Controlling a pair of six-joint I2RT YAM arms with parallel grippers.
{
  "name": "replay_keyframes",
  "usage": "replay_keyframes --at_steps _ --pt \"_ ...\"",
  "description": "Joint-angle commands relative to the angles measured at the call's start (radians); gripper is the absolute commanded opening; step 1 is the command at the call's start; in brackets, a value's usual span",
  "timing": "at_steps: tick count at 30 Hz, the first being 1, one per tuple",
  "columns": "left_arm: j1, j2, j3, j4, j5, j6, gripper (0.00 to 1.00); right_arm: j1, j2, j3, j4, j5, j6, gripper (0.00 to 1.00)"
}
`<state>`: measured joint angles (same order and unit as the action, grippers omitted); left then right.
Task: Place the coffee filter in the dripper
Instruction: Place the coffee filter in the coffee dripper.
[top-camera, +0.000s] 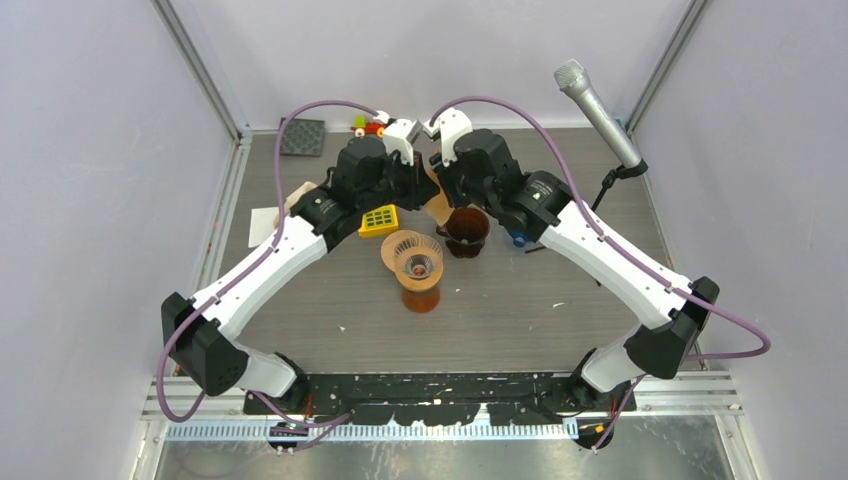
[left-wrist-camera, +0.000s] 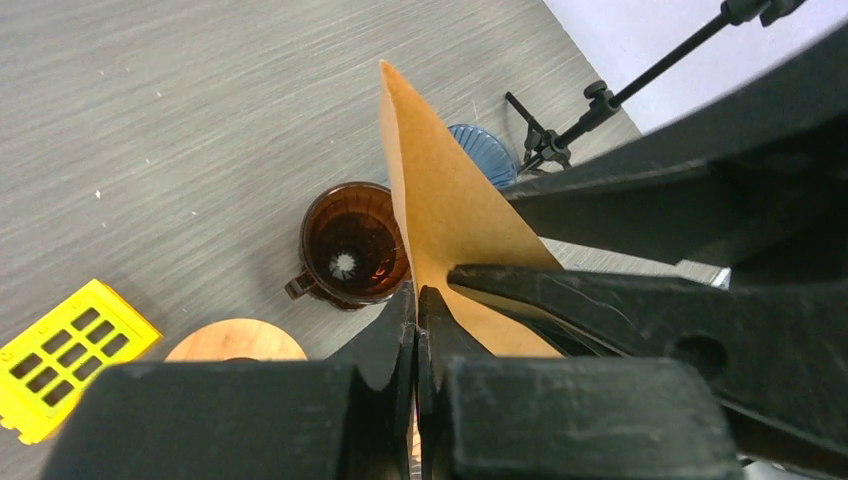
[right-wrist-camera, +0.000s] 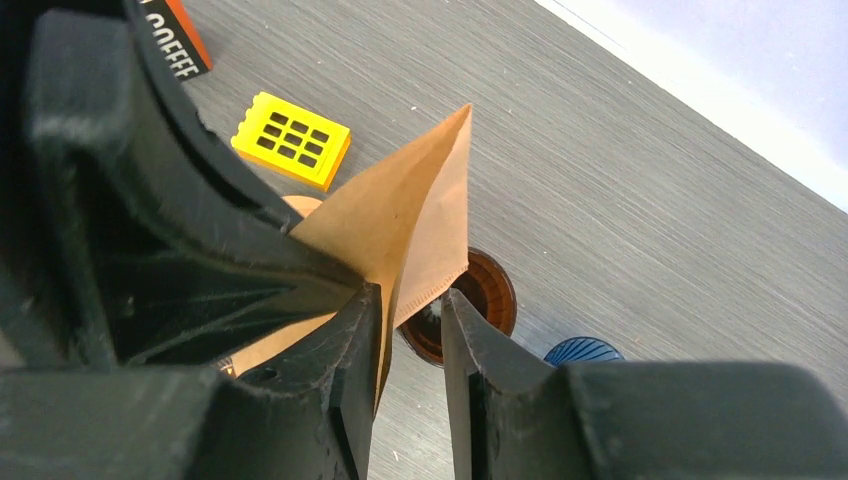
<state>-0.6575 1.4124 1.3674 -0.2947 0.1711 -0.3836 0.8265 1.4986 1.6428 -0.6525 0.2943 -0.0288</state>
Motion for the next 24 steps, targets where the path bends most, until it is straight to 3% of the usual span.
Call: replay_keyframes --at_steps 1,10,18,24 --pt "-0.023 -0.059 -0.004 0.065 -0.055 0.076 0.00 -0.007 0.009 0.052 0.029 0.018 0.028 0.34" --pt "-0.040 -0.076 -0.010 0.065 -0.109 0.114 0.00 -0.022 0.025 0.045 0.024 -0.017 0.074 0.29" --pt "-0.040 -0.081 -0.027 0.074 -0.159 0.136 0.00 -0.031 0.019 0.049 0.019 -0.040 0.093 0.04" --pt "-0.042 -0.050 0.009 0.061 -0.146 0.110 0.15 -0.030 0.026 0.056 0.013 -0.077 0.105 0.00"
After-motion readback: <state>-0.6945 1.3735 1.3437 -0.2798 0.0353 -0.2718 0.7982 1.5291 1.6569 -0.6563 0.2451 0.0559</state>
